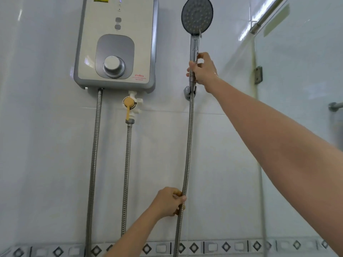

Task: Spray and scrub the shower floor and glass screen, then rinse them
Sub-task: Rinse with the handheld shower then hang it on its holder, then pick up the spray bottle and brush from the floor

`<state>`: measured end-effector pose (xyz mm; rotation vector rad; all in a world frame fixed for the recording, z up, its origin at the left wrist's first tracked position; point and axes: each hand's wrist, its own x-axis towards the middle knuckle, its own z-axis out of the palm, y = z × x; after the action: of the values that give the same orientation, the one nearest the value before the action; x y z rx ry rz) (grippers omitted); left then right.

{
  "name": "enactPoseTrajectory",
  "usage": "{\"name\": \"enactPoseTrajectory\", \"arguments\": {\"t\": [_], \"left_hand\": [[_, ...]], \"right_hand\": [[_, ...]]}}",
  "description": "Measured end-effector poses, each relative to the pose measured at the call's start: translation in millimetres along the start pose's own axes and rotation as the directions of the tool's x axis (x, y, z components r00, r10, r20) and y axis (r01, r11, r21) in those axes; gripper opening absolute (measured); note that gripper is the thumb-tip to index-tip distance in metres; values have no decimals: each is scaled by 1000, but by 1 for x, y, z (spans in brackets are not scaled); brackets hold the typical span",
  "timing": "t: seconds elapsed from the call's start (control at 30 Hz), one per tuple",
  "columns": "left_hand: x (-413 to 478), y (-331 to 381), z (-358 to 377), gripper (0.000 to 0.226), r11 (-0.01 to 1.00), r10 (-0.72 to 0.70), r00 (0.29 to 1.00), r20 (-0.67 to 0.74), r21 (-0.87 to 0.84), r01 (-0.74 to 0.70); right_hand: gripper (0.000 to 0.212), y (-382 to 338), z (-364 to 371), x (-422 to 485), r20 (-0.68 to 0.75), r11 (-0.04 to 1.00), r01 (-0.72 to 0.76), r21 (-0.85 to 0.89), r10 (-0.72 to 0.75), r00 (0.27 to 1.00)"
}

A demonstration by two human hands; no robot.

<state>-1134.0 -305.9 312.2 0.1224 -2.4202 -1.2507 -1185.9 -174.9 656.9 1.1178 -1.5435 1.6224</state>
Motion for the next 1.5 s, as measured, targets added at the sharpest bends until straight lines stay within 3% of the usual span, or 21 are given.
{"name": "enactPoseTrajectory", "arguments": {"t": [0.33,0.4,0.53,0.73,0.83,0.97,1.03,1.1,1.23,1.27,1.4,1.5], "left_hand": [[-5,-22,2,15,1000,-12,1000,16,-14,12],[-8,-21,2,17,998,-24,1000,3,-50,24],[-19,-23,-2,21,995,-15,1000,4,-102,15],[-85,-56,-25,12,993,-14,986,-164,-118,-6],[-156,-85,-39,16,994,-52,963,-266,-105,24],[-278,-130,-57,18,978,-210,899,-384,-86,192],[-354,-155,-61,18,943,-330,842,-427,-104,317],[-437,-174,-61,18,888,-449,757,-474,-145,435],[-648,-196,-49,21,722,-660,488,-571,-302,622],[-660,-199,-47,23,722,-663,477,-577,-325,611],[-835,-202,-17,26,535,-790,209,-576,-481,694],[-938,-207,17,13,396,-839,16,-544,-589,705]], "right_hand": [[31,36,10,-21,-8,999,-10,31,10,1000],[31,50,12,-46,-24,998,56,-4,-56,998],[51,83,20,-111,-37,981,183,-61,-185,982],[45,120,44,-234,-63,982,179,-66,-183,981],[39,126,64,-319,0,986,164,-35,-164,986],[32,119,98,-446,226,988,-59,141,26,974],[32,110,122,-515,396,973,-171,153,98,913],[40,92,146,-587,575,959,-249,136,128,808],[39,5,186,-754,869,928,-361,93,101,484],[35,1,187,-762,884,929,-361,79,102,456],[28,-89,204,-888,982,908,-417,31,49,181],[28,-144,205,-980,1000,913,-407,16,-10,18]]}}
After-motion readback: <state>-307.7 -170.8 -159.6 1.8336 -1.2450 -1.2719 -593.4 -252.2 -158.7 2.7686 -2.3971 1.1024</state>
